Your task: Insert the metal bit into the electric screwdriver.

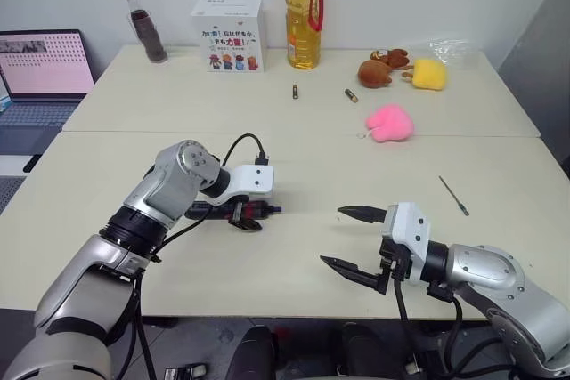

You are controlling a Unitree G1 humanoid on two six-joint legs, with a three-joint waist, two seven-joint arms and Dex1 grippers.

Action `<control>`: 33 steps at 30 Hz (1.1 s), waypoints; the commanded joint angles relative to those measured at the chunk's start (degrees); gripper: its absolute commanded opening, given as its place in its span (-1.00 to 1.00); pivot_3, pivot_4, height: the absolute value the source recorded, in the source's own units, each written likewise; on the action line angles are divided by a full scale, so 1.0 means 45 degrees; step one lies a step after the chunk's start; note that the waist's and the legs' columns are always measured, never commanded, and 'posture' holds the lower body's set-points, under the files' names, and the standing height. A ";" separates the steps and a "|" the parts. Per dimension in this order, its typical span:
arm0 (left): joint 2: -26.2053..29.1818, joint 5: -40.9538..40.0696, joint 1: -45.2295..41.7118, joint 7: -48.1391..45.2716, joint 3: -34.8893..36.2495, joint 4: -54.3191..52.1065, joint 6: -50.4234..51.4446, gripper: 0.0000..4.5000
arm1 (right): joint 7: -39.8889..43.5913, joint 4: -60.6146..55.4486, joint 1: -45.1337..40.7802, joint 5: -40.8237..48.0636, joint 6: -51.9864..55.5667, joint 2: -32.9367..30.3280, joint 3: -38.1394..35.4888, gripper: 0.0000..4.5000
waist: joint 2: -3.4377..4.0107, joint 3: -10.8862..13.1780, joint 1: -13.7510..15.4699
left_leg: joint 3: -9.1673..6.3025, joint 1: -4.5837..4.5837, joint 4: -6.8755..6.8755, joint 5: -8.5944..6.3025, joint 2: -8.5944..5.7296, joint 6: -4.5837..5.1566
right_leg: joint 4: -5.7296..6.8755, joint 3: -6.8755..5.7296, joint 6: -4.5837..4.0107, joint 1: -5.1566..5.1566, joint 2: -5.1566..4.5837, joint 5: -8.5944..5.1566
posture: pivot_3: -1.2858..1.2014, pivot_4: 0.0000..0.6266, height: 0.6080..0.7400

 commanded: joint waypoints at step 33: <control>-0.7626 -0.5151 0.1888 0.7555 0.6229 -0.1707 -0.0968 -0.27 | -0.2386 0.1717 -0.3720 0.1473 0.1189 0.2119 -0.2246 1.00 | -0.0019 0.0013 -0.0096 | -0.0011 -0.0074 0.0192 -0.0077 0.0015 0.0127 | 0.0068 0.0035 0.0001 -0.0031 -0.0006 0.0012 | 0.03 -0.52 1.00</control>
